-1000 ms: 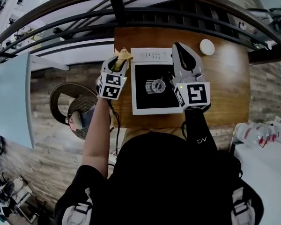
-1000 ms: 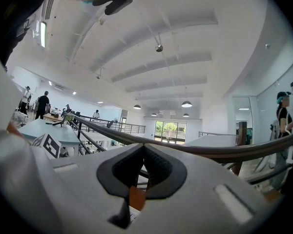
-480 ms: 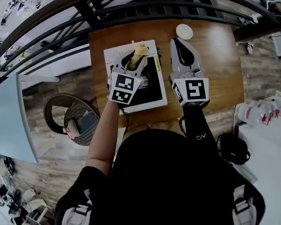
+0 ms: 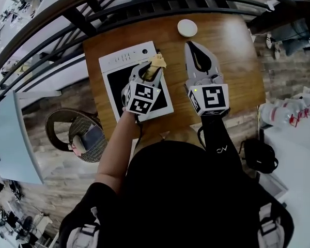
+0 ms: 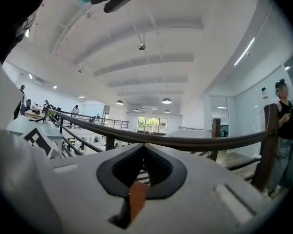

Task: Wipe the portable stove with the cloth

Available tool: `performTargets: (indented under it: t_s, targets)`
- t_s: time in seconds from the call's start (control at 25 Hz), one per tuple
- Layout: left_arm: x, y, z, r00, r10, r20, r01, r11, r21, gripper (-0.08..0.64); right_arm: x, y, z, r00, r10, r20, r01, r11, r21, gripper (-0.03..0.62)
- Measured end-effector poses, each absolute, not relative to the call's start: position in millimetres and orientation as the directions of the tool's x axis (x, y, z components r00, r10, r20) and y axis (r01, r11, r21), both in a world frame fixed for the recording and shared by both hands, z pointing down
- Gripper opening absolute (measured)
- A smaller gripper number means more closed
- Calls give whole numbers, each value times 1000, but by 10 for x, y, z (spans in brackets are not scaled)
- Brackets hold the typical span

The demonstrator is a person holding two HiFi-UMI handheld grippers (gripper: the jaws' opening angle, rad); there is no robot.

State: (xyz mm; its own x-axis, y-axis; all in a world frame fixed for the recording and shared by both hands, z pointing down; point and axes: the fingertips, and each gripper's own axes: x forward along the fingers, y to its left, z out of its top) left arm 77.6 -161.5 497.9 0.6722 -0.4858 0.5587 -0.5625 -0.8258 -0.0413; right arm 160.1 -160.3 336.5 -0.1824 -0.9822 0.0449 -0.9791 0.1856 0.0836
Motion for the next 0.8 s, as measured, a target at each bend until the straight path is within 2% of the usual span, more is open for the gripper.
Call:
performTargets:
  t_s: [0.28, 0.52, 0.8]
  targets:
    - [-241, -1743, 4921, 489, -652, 580, -734, -667, -130, 129, 1213, -1774, 3305, -317, -948, 15, -946, 318, 65, 2]
    - [-1318, -1621, 5010, 295, -715, 634, -864, -483, -143, 127, 690, -1861, 3292, -433, -901, 12, -899, 433, 60, 2]
    - [-1519, -1540, 4878, 235, -747, 622, -896, -415, -159, 127, 491, -1928, 3292, -485, -874, 12, -873, 485, 57, 1]
